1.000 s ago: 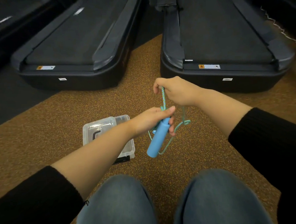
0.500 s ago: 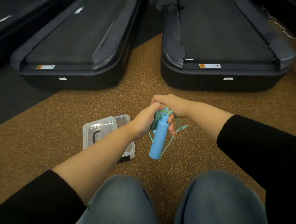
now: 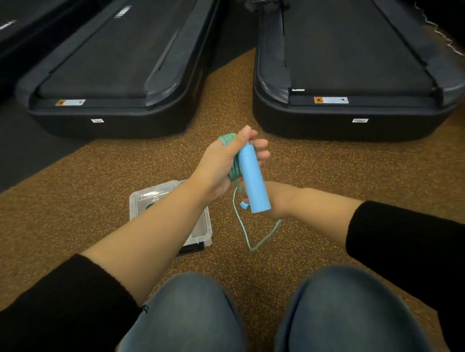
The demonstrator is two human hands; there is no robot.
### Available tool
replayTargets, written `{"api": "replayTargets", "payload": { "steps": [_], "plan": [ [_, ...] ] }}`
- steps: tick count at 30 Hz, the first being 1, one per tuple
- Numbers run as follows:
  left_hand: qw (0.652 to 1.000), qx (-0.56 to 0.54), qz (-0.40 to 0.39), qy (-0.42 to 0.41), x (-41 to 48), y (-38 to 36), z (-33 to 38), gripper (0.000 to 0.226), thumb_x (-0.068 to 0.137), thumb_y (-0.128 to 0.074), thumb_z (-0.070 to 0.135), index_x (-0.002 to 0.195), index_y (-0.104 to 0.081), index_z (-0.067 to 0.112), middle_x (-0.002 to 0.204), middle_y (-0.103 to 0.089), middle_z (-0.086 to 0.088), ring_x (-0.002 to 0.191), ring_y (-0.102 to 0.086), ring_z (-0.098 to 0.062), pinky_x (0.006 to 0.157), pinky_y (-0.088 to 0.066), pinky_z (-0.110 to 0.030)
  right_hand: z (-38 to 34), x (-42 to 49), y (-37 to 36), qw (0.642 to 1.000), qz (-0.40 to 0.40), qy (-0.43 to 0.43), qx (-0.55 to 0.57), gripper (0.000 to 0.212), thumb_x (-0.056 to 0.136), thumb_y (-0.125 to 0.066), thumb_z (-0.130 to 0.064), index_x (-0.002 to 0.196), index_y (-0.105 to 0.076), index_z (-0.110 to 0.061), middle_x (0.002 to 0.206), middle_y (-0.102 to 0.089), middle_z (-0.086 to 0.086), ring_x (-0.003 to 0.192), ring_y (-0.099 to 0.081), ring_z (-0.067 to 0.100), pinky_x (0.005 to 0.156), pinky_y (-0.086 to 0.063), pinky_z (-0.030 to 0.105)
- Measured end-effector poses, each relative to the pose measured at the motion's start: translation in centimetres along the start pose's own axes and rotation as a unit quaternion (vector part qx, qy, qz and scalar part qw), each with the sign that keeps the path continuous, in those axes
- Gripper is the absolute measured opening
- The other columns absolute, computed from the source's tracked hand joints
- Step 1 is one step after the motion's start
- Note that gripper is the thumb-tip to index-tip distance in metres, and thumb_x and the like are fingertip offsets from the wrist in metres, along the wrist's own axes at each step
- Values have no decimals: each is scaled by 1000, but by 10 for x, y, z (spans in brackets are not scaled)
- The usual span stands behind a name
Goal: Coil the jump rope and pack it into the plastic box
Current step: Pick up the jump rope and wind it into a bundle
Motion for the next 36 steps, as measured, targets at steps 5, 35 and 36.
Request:
{"api": "replayTargets", "payload": {
  "steps": [5,35,36],
  "plan": [
    [998,-30,47,-28,12,5,1,19,98,-45,21,99,-58,9,80,-70,-1,72,-70,-13,70,-57,-25,-7,-10,-16,993,26,3,-115,23,100,-32,-25,116,-43,-12,102,-54,10,90,-54,25,60,-40,23],
    [815,547,-183,-62,-18,-14,-33,79,92,-5,60,82,-60,5,74,-63,0,76,-60,-14,83,-43,-24,3,-86,125,944,261,119,-162,52,84,-37,-66,61,-40,-19,51,-37,-7,54,-40,15,57,-32,30],
    [819,534,-198,-62,-19,-19,-34,78,90,-5,62,79,-59,7,71,-63,0,73,-61,-14,82,-44,-24,2,-86,130,943,265,135,-150,51,85,-35,-65,60,-40,-19,49,-37,-7,50,-39,11,56,-32,30]
  ]
}}
Point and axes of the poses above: each hand's wrist, its own x-axis towards the middle knuckle, its own y-axis out of the back of the hand, z = x × y, the point moved 7 cm from there along x, towards the middle knuckle
